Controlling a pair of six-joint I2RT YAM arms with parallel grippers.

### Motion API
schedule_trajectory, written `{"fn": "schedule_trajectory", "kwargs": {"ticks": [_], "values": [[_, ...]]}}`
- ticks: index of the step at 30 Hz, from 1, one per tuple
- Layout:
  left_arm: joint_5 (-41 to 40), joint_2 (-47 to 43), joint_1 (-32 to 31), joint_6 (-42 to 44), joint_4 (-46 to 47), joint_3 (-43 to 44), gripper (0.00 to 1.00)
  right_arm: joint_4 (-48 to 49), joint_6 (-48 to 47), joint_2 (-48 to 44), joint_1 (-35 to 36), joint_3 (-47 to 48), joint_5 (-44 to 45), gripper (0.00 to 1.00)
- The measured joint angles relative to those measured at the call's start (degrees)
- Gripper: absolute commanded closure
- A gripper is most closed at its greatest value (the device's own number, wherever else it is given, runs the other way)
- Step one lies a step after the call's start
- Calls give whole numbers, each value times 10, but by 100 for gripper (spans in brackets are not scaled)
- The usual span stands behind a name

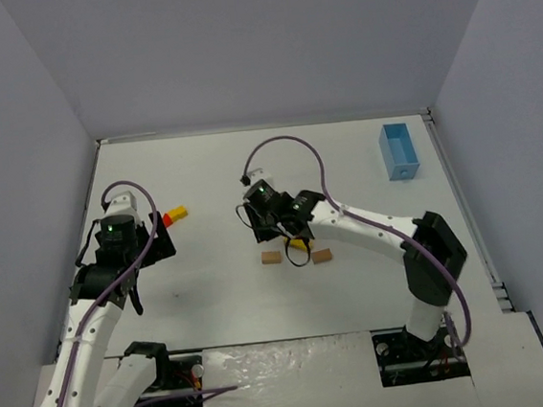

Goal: Build the wood block tower

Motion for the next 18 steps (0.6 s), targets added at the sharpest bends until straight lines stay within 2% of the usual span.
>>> {"fn": "schedule_trajectory", "kwargs": {"ticks": [5,11,16,18], "values": [[-19,0,0,-3,-2,0,14,2,-35,148,2,162,-6,100],[-32,0,0,-6,-3,0,14,-10,-55,289,1,270,-9,93],[-32,3,0,-9,-4,0,14,-14,-60,341,-2,311,-9,75],[-32,6,0,-11,-4,0,14,-16,-60,344,-4,321,-9,63]]}}
